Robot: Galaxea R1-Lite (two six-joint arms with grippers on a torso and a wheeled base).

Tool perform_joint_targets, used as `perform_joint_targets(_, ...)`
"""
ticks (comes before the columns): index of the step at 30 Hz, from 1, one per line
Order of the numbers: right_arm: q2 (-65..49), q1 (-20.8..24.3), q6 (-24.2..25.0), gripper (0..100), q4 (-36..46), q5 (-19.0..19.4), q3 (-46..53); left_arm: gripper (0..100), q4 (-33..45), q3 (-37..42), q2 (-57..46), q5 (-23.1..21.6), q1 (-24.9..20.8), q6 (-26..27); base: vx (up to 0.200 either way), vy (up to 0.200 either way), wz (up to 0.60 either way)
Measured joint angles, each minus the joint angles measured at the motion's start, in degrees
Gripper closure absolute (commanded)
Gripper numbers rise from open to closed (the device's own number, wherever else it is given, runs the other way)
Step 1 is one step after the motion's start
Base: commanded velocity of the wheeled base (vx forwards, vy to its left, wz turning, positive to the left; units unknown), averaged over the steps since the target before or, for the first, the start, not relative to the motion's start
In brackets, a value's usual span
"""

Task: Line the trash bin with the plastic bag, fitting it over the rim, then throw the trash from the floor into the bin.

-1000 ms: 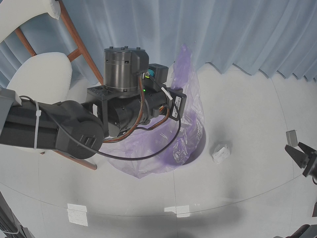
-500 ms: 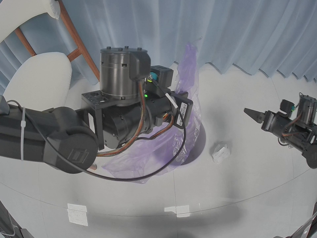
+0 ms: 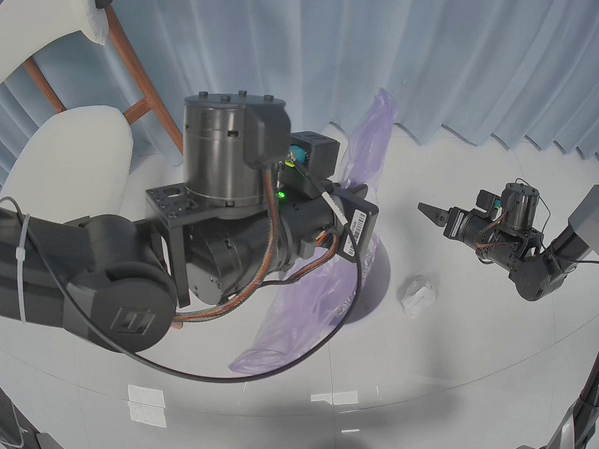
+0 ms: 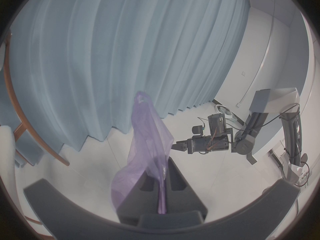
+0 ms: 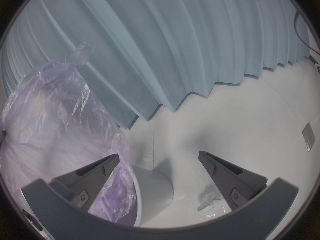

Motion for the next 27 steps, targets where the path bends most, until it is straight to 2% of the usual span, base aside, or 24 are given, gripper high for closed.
perform_joint_targets(2,0.55,-0.06,-0.06,0,-0.11,0.00,0.07,100,0.00,0.07,-0.06,0.09,-0.10,-0.02,0.200,0.000,0.00)
perform_joint_targets(13,3.24,-0.26,-0.26,0,-0.11,-0.26,-2.07,100,-0.72,1.58,-0.41,0.60,-2.91,-2.40,0.000,0.000,0.00)
perform_joint_targets(14,3.66,-0.15,-0.30,100,-0.11,-0.55,-2.86,100,-0.72,1.73,-0.46,0.73,-3.02,-2.52,0.000,0.000,0.00)
perform_joint_targets(19,7.00,0.63,-0.55,100,0.02,-2.93,-7.86,100,-0.77,3.22,-0.89,1.74,-4.12,-3.40,0.000,0.000,0.00)
perform_joint_targets(27,11.48,4.68,-0.50,100,-0.95,-2.83,-11.82,100,-1.67,6.33,-1.57,2.21,-6.08,-4.73,0.000,0.000,0.00)
